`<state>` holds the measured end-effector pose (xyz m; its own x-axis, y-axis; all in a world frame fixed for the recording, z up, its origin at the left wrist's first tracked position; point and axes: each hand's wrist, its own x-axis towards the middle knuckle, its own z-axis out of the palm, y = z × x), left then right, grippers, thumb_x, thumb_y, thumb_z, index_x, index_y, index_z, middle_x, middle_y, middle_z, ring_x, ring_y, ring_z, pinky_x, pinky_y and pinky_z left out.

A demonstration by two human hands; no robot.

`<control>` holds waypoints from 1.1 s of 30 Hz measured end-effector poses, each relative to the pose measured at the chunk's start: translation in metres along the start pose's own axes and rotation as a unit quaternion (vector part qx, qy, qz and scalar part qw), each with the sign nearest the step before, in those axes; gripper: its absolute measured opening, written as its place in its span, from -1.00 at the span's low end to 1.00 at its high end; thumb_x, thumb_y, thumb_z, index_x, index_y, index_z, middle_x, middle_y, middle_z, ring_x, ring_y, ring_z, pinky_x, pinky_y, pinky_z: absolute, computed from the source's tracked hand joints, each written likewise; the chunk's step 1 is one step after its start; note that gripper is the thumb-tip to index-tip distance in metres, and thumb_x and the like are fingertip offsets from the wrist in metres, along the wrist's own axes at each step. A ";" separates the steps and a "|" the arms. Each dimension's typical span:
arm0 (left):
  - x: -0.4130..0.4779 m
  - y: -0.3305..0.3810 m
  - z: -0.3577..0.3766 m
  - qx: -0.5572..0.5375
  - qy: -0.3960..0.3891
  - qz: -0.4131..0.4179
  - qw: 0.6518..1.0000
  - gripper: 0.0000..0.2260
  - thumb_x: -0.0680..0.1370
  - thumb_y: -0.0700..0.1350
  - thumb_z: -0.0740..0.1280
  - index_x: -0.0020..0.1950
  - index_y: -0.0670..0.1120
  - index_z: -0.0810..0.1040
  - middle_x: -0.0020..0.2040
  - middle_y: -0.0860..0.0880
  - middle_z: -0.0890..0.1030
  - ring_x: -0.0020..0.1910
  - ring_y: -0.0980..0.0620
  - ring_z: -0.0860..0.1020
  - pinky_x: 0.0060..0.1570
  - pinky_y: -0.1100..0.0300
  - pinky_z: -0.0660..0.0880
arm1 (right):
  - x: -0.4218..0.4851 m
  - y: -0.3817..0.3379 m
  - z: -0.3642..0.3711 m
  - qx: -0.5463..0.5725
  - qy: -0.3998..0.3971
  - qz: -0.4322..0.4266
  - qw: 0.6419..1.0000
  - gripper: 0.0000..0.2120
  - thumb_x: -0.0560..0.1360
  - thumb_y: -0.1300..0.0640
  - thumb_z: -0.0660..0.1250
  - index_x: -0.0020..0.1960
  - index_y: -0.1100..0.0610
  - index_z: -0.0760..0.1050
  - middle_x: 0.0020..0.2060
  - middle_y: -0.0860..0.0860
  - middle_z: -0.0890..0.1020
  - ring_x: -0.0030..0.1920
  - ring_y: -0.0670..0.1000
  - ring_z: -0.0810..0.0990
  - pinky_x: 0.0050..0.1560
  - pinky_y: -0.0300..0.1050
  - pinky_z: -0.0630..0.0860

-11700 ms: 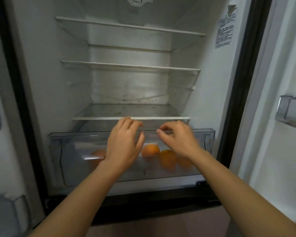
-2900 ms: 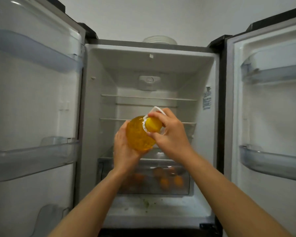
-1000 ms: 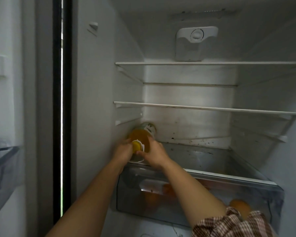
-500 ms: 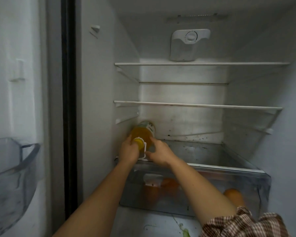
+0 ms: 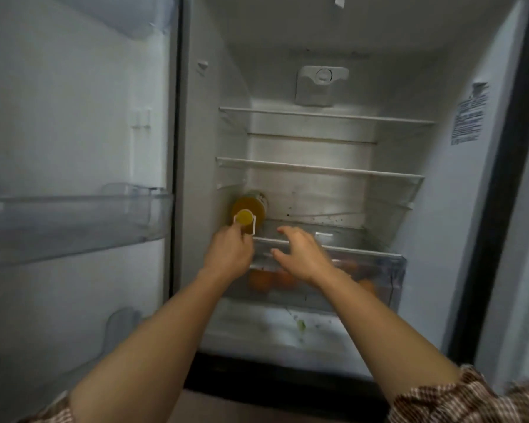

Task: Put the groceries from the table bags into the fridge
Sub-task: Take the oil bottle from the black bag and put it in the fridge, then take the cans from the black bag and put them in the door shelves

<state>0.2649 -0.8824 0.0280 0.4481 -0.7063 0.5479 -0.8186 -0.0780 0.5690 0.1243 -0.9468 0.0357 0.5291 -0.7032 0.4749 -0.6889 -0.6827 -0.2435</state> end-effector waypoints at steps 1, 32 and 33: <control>-0.020 0.001 -0.010 0.023 0.002 0.015 1.000 -0.72 0.58 -0.09 0.15 0.22 -0.14 0.50 0.17 -0.24 0.57 0.16 -0.25 0.50 0.09 -0.03 0.46 | -0.018 -0.008 -0.005 -0.009 0.004 -0.005 1.000 -0.45 0.55 -0.05 0.26 0.48 0.08 0.25 0.41 0.09 0.39 0.39 0.11 0.36 0.35 0.02 0.36; -0.549 -0.358 -0.605 0.443 0.072 -0.248 0.859 -0.64 0.57 -0.12 0.14 0.34 -0.17 0.41 0.30 -0.18 0.47 0.26 -0.18 0.41 0.09 -0.07 0.47 | -0.402 -0.709 0.139 0.122 -0.134 -0.364 0.914 -0.52 0.57 -0.05 0.19 0.43 0.12 0.28 0.36 0.09 0.42 0.33 0.14 0.37 0.25 0.09 0.35; -0.563 -0.374 -0.625 0.444 0.071 -0.261 0.854 -0.64 0.58 -0.11 0.12 0.35 -0.17 0.39 0.31 -0.17 0.46 0.27 -0.17 0.40 0.10 -0.06 0.45 | -0.412 -0.736 0.149 0.127 -0.147 -0.369 0.909 -0.52 0.57 -0.05 0.19 0.44 0.12 0.28 0.36 0.08 0.41 0.33 0.13 0.37 0.26 0.10 0.35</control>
<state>0.5427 -0.0155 -0.1100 0.8232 -0.3242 0.4661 -0.4146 -0.9041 0.1034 0.4868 -0.1841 -0.1069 0.9361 -0.0326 0.3502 0.0237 -0.9876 -0.1553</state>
